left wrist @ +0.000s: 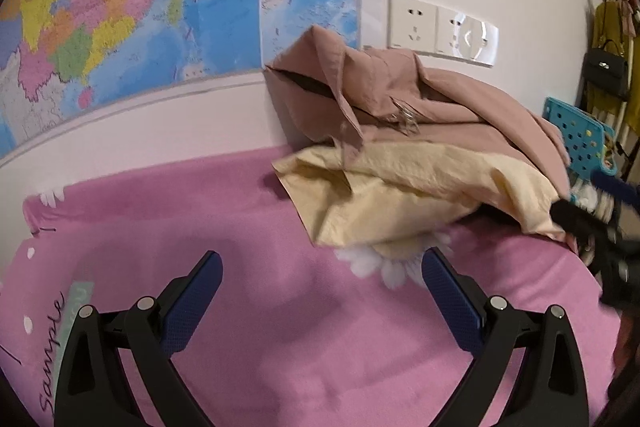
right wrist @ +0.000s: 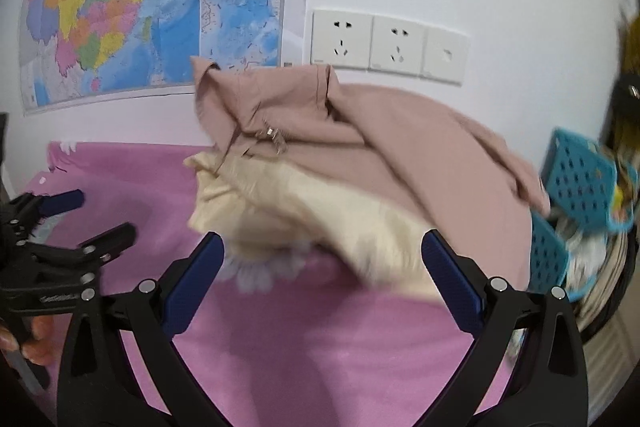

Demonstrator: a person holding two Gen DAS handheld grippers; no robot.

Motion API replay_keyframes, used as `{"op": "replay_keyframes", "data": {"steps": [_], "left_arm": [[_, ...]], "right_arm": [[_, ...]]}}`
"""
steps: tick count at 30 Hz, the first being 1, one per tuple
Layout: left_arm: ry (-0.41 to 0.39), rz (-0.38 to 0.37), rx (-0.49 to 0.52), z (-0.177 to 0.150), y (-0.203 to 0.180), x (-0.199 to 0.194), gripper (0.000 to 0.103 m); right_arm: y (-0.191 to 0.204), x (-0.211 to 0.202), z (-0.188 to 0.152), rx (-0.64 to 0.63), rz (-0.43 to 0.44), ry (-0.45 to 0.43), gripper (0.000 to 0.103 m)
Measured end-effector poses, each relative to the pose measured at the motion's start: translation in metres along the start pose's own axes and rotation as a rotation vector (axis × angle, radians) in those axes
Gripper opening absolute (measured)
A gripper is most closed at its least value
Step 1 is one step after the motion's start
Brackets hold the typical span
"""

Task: Fold large clothes
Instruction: 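Reach the right tool to the pink jacket and grasp its collar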

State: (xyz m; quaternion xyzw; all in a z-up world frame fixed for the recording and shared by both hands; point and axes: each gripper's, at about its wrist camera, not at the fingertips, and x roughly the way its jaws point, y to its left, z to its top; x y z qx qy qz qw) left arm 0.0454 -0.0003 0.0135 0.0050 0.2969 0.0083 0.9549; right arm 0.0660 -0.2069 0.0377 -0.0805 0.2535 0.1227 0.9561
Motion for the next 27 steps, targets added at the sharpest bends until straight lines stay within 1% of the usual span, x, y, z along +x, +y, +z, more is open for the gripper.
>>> {"op": "replay_keyframes", "data": {"steps": [1,3,5,6,8,10,11,13,15,16,17,18,19,20,21,23,24,25,26,27], "left_arm": [[-0.002,0.009,0.001,0.004,0.002,0.004,0.096],[-0.006,0.024,0.003,0.011,0.006,0.012,0.096],[-0.005,0.031,0.003,0.017,0.008,0.019,0.096],[-0.005,0.035,0.003,0.02,0.009,0.023,0.096],[-0.004,0.046,0.001,0.027,0.013,0.033,0.096],[0.01,0.051,-0.006,0.031,0.016,0.043,0.096],[0.016,0.052,-0.008,0.032,0.018,0.047,0.096],[0.028,0.066,-0.008,0.035,0.022,0.056,0.096],[0.031,0.075,-0.011,0.035,0.025,0.061,0.096],[0.037,0.079,-0.013,0.035,0.027,0.064,0.096],[0.044,0.081,-0.016,0.035,0.028,0.068,0.096],[0.052,0.083,-0.018,0.035,0.03,0.072,0.096],[0.057,0.086,-0.019,0.034,0.03,0.075,0.096],[0.06,0.089,-0.019,0.033,0.032,0.077,0.096],[0.066,0.091,-0.02,0.032,0.034,0.08,0.096],[0.068,0.091,-0.024,0.031,0.037,0.081,0.096],[0.068,0.092,-0.026,0.031,0.039,0.082,0.096],[0.064,0.095,-0.029,0.03,0.042,0.081,0.096],[0.062,0.097,-0.029,0.031,0.044,0.082,0.096],[0.059,0.098,-0.029,0.03,0.046,0.082,0.096]], "right_arm": [[-0.002,0.007,0.008,-0.012,0.004,0.003,0.095],[-0.009,0.025,0.026,-0.029,-0.004,0.009,0.086],[-0.013,0.049,0.051,-0.068,-0.005,0.011,0.085],[-0.013,0.056,0.057,-0.084,-0.013,0.014,0.085],[-0.008,0.083,0.078,-0.149,0.0,0.023,0.085],[-0.002,0.103,0.092,-0.221,-0.012,0.032,0.089],[-0.001,0.117,0.099,-0.241,-0.005,0.043,0.09],[-0.006,0.142,0.11,-0.217,0.048,0.08,0.091],[-0.011,0.169,0.118,-0.222,0.024,0.118,0.091],[-0.013,0.178,0.119,-0.224,0.026,0.132,0.089],[-0.016,0.187,0.12,-0.222,0.025,0.147,0.08],[-0.019,0.197,0.12,-0.219,0.031,0.173,0.057],[-0.021,0.2,0.119,-0.218,0.045,0.193,0.041],[-0.023,0.201,0.119,-0.216,0.055,0.208,0.007],[-0.026,0.197,0.118,-0.211,0.068,0.207,0.003],[-0.032,0.168,0.113,-0.217,0.145,0.162,0.002],[-0.032,0.149,0.109,-0.249,0.182,0.142,0.002],[-0.03,0.134,0.104,-0.286,0.195,0.136,0.003],[-0.028,0.119,0.097,-0.329,0.203,0.129,0.005],[-0.028,0.105,0.092,-0.356,0.197,0.116,0.013]]}}
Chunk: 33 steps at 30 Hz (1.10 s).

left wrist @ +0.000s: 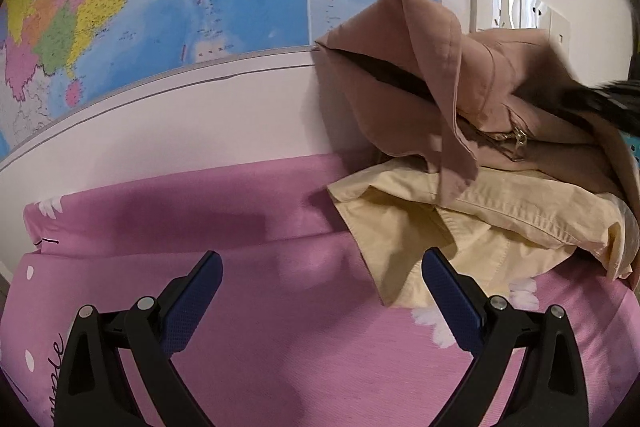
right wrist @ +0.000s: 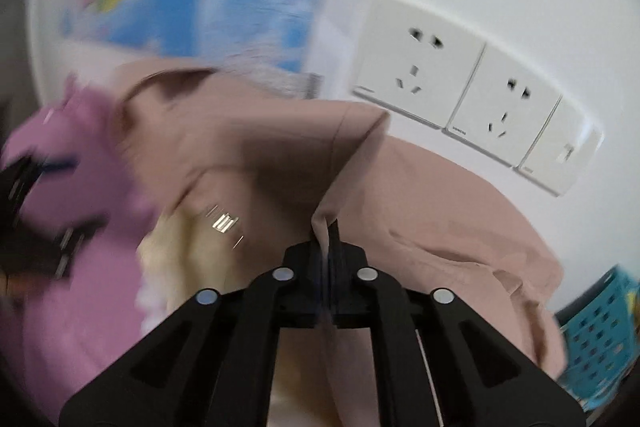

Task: Fold large clothes
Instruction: 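Reach the right tool to the pink jacket and grasp its collar, then lift the jacket with the right tool while the left tool grasps its other shoulder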

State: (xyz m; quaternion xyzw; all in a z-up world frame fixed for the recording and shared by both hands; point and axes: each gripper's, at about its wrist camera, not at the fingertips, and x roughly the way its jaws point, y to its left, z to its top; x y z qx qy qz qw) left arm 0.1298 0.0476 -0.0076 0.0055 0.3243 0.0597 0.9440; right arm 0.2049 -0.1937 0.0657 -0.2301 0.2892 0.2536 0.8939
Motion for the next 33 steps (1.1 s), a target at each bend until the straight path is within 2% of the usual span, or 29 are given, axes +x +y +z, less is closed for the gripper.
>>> {"op": "replay_keyframes", "data": {"steps": [1,3,4,7,11,13,14,16,18,21,26,28,33], "left_arm": [[-0.002,0.003,-0.002,0.0,0.002,0.001,0.096],[0.003,0.009,-0.011,0.001,0.004,0.004,0.096],[0.007,0.011,-0.023,0.001,0.008,0.005,0.096],[0.01,0.018,-0.039,0.002,0.014,0.01,0.096],[0.012,0.026,-0.047,0.0,0.015,0.009,0.096],[0.015,0.032,-0.042,0.0,0.016,0.011,0.096],[0.015,0.034,-0.042,0.0,0.017,0.013,0.096],[0.015,0.035,-0.041,-0.001,0.018,0.012,0.096],[0.016,0.03,-0.047,0.0,0.023,0.015,0.096],[0.01,0.013,-0.049,0.001,0.026,0.014,0.096],[-0.083,-0.049,-0.014,0.012,0.024,-0.004,0.096],[-0.133,-0.093,0.012,0.02,0.019,-0.014,0.096],[-0.24,-0.203,0.078,0.033,-0.003,-0.04,0.096]], "right_arm": [[0.003,-0.006,-0.004,-0.013,-0.003,-0.005,0.023],[0.008,-0.012,-0.003,-0.052,-0.029,-0.02,0.085],[0.013,-0.013,0.0,-0.094,-0.106,-0.051,0.095],[0.013,0.005,0.023,-0.179,-0.146,-0.077,0.097],[0.003,0.054,0.055,-0.16,-0.072,-0.011,0.097],[0.002,0.073,0.062,-0.161,0.008,0.03,0.084],[0.002,0.076,0.062,-0.163,0.047,0.044,0.051],[0.003,0.073,0.059,-0.149,0.062,0.067,0.011],[0.002,0.051,0.055,-0.129,0.086,0.023,0.009],[-0.013,-0.019,0.059,-0.048,0.044,-0.115,0.008],[-0.055,-0.144,0.068,0.087,-0.098,-0.338,0.007],[-0.067,-0.189,0.065,0.122,-0.141,-0.406,0.007],[-0.083,-0.27,0.075,0.157,-0.183,-0.522,0.007]]}}
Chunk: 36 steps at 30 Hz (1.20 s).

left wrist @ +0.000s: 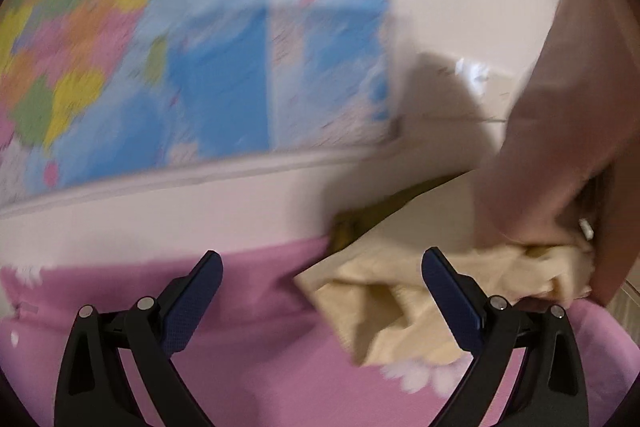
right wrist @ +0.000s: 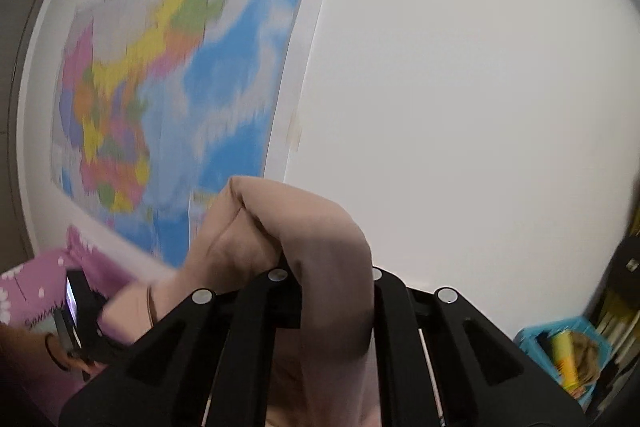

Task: Fold large clothes
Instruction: 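Lift the jacket with the right tool while the left tool grasps its other shoulder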

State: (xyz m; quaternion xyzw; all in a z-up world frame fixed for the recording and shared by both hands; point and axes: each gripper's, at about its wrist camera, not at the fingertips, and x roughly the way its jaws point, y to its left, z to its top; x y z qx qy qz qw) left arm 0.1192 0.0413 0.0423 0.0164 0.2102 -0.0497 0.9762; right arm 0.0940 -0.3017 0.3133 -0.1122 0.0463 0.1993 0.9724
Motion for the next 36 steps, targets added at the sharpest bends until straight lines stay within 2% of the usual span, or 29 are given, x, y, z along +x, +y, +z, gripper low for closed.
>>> {"op": "replay_keyframes", "data": {"steps": [3,7,11,12,15,18,19,20,21,22,23,28,31,36], "left_arm": [[-0.038,-0.175,0.041,0.003,-0.024,-0.013,0.096],[-0.09,-0.482,0.177,-0.017,-0.071,-0.039,0.096],[-0.101,-0.692,0.291,-0.037,-0.113,-0.051,0.096],[-0.102,-0.715,0.307,-0.037,-0.119,-0.051,0.096],[-0.139,-0.704,0.355,-0.042,-0.145,-0.051,0.096],[-0.133,-0.71,0.314,-0.032,-0.163,-0.04,0.091],[-0.146,-0.709,0.307,-0.032,-0.167,-0.038,0.076],[-0.144,-0.705,0.304,-0.028,-0.17,-0.034,0.045],[-0.124,-0.699,0.302,-0.023,-0.176,-0.027,0.028],[-0.086,-0.686,0.288,-0.018,-0.181,-0.019,0.019],[-0.076,-0.681,0.262,-0.013,-0.18,-0.016,0.015],[-0.139,-0.662,0.141,0.027,-0.156,-0.045,0.013],[-0.262,-0.606,0.089,0.061,-0.128,-0.092,0.013],[-0.403,-0.52,0.002,0.107,-0.073,-0.17,0.012]], "right_arm": [[-0.001,-0.024,0.021,0.011,-0.012,-0.024,0.007],[0.004,-0.053,0.028,-0.005,-0.028,-0.024,0.007],[0.011,-0.065,0.024,0.01,-0.028,-0.011,0.007],[0.009,-0.071,0.02,0.027,-0.026,-0.008,0.007],[0.008,-0.074,0.011,0.051,-0.027,0.009,0.007],[0.004,-0.082,0.002,0.083,-0.034,0.023,0.007],[0.003,-0.084,0.0,0.09,-0.032,0.022,0.007],[0.001,-0.088,-0.002,0.1,-0.033,0.022,0.007],[0.0,-0.092,-0.004,0.103,-0.041,0.021,0.007],[-0.001,-0.095,-0.005,0.107,-0.04,0.022,0.007],[-0.001,-0.099,-0.005,0.111,-0.044,0.021,0.007],[-0.004,-0.142,0.007,0.131,-0.044,-0.042,0.007],[0.002,-0.18,0.026,0.116,-0.04,-0.115,0.007],[0.016,-0.238,0.049,0.099,-0.004,-0.213,0.007]]}}
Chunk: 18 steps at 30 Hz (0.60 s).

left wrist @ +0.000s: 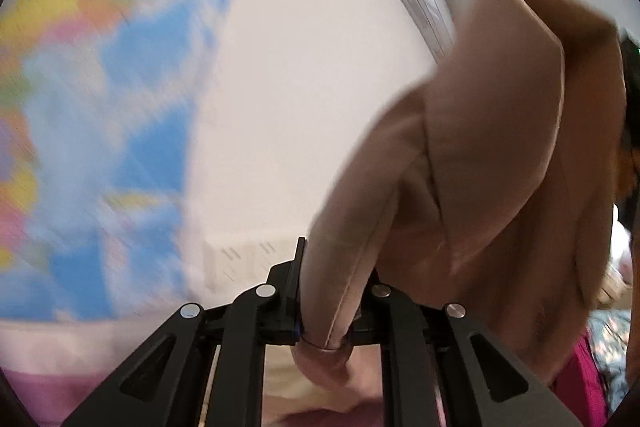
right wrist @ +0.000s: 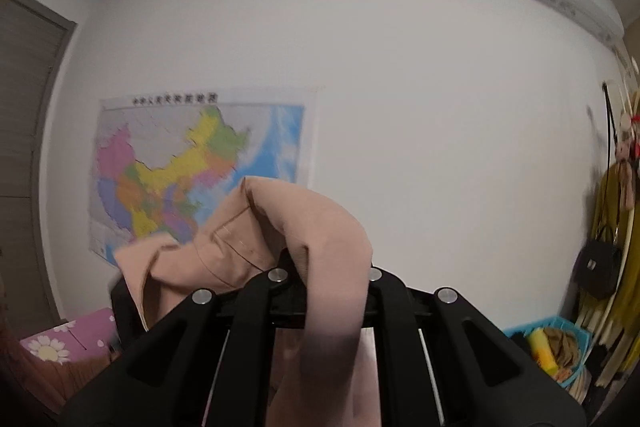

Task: Fold large clothes
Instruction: 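Lift the jacket with the right tool while the left tool grasps its other shoulder, then hold the jacket up with both tools and lay it flat on the sheet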

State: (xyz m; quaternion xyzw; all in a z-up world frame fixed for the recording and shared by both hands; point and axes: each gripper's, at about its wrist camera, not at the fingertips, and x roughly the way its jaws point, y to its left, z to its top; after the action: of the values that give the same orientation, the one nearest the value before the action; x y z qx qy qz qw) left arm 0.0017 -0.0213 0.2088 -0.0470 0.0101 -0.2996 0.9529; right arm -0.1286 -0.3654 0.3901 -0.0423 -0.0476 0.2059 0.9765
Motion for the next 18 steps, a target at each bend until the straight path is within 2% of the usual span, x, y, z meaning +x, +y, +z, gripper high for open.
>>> {"op": "replay_keyframes", "data": {"steps": [4,9,12,16,18], "left_arm": [[-0.087,0.152,0.076,0.043,-0.001,-0.076,0.013],[-0.09,0.347,0.171,0.074,-0.018,-0.158,0.013],[-0.068,0.488,0.247,0.078,-0.036,-0.198,0.014],[-0.049,0.587,0.262,0.073,-0.063,-0.252,0.014],[-0.048,0.644,0.261,0.072,-0.069,-0.267,0.014]], "right_arm": [[0.019,-0.027,0.002,0.011,0.074,-0.004,0.007],[0.04,-0.036,-0.021,0.089,0.247,0.013,0.007],[0.053,-0.033,-0.034,0.157,0.353,0.044,0.007],[0.085,-0.039,-0.048,0.189,0.485,0.038,0.007],[0.096,-0.041,-0.048,0.187,0.518,0.026,0.007]]}}
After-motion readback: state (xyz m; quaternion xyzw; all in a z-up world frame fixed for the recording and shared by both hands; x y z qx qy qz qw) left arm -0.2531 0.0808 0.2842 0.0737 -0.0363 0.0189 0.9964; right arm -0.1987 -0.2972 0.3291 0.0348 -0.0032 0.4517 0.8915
